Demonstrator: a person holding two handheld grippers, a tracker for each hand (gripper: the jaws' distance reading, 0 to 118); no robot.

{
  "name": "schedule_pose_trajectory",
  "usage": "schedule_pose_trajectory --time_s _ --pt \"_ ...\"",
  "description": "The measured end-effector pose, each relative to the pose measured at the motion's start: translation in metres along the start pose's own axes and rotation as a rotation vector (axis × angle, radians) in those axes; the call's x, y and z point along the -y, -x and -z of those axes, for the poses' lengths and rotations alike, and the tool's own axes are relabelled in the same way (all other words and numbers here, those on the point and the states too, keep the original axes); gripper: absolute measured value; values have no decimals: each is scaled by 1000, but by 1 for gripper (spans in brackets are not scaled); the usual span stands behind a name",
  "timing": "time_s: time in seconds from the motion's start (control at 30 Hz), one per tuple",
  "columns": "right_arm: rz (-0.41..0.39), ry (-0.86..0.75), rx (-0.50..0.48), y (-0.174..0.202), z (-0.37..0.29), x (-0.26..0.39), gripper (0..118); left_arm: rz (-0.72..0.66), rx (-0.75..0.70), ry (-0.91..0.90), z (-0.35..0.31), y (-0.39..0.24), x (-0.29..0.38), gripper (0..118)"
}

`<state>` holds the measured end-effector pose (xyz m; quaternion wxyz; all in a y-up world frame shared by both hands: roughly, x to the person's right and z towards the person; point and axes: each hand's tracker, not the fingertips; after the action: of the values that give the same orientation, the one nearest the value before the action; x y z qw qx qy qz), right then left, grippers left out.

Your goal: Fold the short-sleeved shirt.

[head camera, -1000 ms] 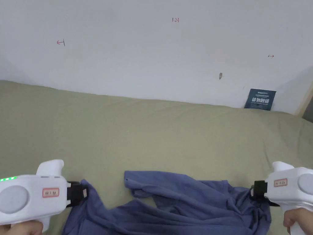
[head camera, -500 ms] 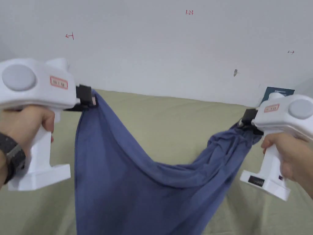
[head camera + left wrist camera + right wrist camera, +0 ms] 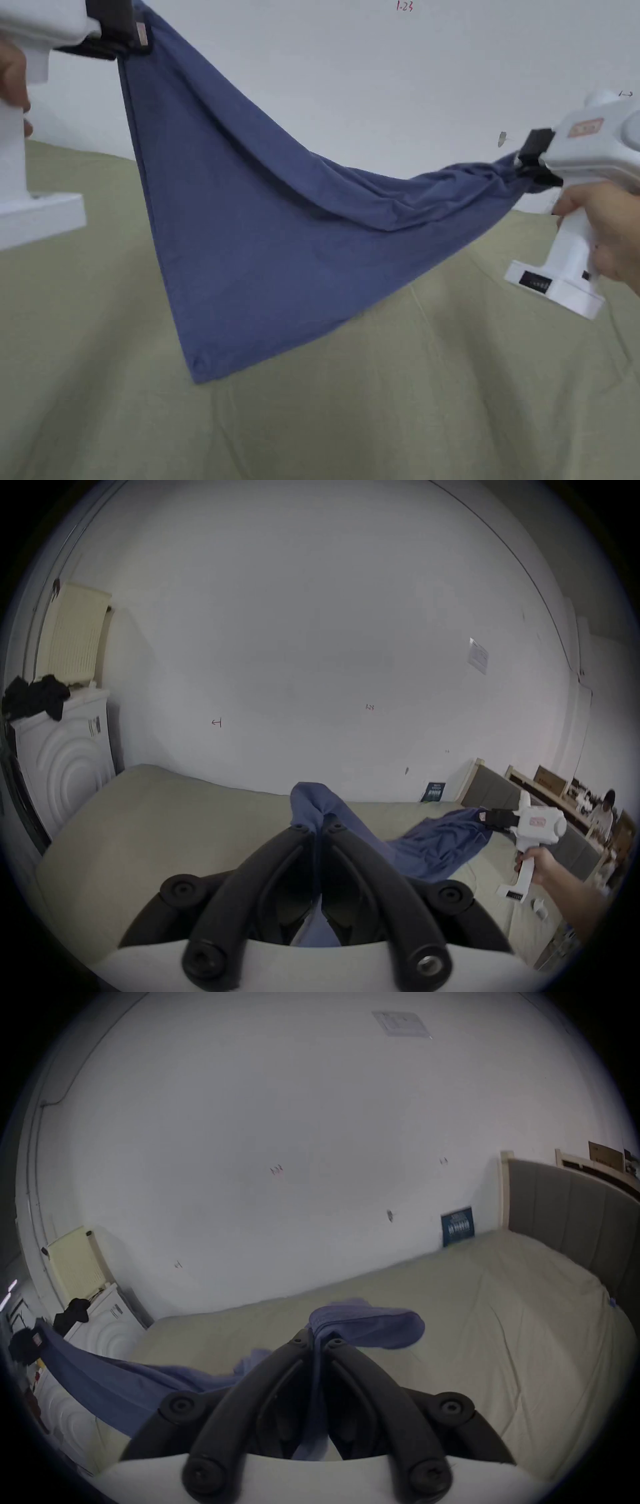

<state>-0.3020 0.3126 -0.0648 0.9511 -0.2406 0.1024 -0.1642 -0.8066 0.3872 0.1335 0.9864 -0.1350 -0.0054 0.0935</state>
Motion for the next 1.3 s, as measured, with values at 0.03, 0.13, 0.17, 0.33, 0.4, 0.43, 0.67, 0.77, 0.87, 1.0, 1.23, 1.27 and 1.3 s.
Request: schedule_pose_trajectory --time_s 0.03,0.13,0.17,0.33,0.4,0.43,0.67,0.77,0.87,1.0,1.23,1.27,1.3 --pt "36 33 -7 -15 1 13 6 7 0 14 -7 -1 17 2" --pt "75 106 32 -57 0 58 6 -11 27 77 -29 2 83 2" --pt "83 145 57 -71 -3 74 6 -26 36 107 -46 -14 112 2" --pt "161 268 106 -128 -36 145 6 -136 22 304 -88 -9 220 2" --pt "157 290 127 -145 -54 163 6 -145 12 363 -109 -13 252 2" --pt "167 305 122 -153 -62 171 6 -148 6 394 -117 -11 263 2" --pt "154 366 129 -174 -100 206 6 -199 8 608 -169 -18 331 2" --pt "177 376 159 -177 -102 212 6 -213 28 696 -186 -16 354 2" --pt "201 367 161 -177 -102 211 6 -195 37 743 -202 -19 373 2" --pt "178 373 174 -172 -100 206 6 -226 57 774 -214 -26 386 2" --pt "167 340 194 -168 -125 191 75 -231 -34 659 -229 -34 349 28" --pt "115 298 185 -163 -138 186 92 -237 -37 627 -234 -31 338 67" --pt "54 263 199 -157 -150 183 91 -237 -54 590 -238 -29 327 93"
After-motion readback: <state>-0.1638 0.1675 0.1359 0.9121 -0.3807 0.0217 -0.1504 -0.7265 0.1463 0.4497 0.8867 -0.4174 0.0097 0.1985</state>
